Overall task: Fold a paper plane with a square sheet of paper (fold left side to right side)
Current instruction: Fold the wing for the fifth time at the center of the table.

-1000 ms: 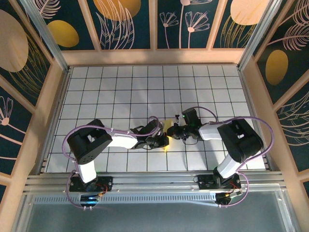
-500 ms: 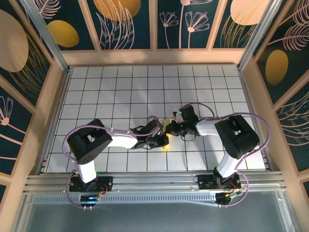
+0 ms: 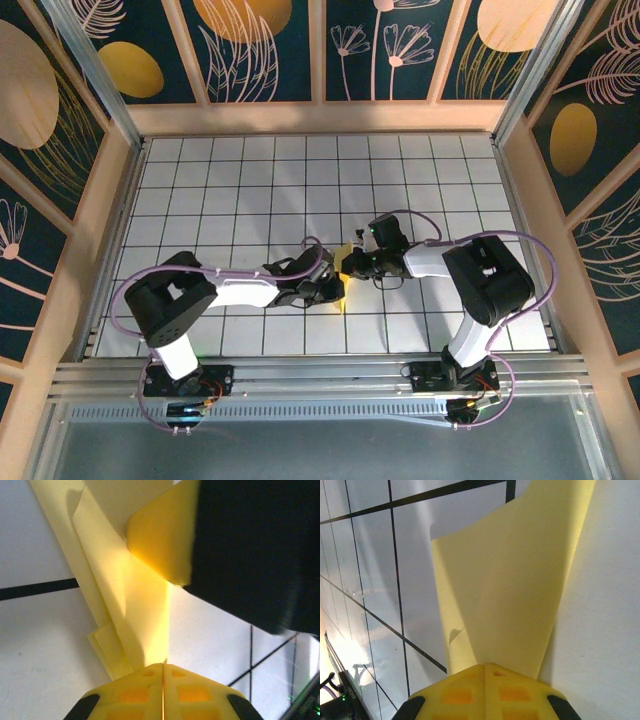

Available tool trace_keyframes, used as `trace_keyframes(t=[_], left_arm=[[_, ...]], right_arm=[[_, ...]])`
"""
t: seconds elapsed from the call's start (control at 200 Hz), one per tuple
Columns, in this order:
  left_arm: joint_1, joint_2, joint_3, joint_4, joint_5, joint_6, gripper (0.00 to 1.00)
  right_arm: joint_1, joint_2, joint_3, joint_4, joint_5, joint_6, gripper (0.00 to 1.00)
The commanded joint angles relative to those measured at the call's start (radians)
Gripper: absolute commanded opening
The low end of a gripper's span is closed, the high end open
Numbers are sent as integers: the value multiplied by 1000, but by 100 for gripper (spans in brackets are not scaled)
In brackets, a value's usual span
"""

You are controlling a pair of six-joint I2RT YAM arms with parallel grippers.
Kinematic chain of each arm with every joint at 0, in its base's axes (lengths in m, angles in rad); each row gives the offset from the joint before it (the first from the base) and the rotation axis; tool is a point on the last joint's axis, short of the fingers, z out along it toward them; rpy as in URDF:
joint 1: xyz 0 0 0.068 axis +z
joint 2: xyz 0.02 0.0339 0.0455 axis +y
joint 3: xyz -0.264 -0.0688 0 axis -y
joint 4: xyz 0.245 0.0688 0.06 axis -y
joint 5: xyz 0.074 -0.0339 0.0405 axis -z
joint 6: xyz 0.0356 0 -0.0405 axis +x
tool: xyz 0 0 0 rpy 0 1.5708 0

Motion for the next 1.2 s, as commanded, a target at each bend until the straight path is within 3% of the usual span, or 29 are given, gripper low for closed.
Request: trace_keyframes(t=[0.0,0.305,0.651,1.196], left_arm=[[4,-66,21,-28,36,2,9],[1,-73,-57,150,199,-58,1],[2,-18,-56,113,159,-50,1],[2,31,-78,152,211,-46,0]], right_arm=[[17,29,-44,-81,74,-7,0],[52,23,-52,-75,86,19,0],[57,39,-41,-86,94,16,0],[59,46,-38,-99,117,11,0]])
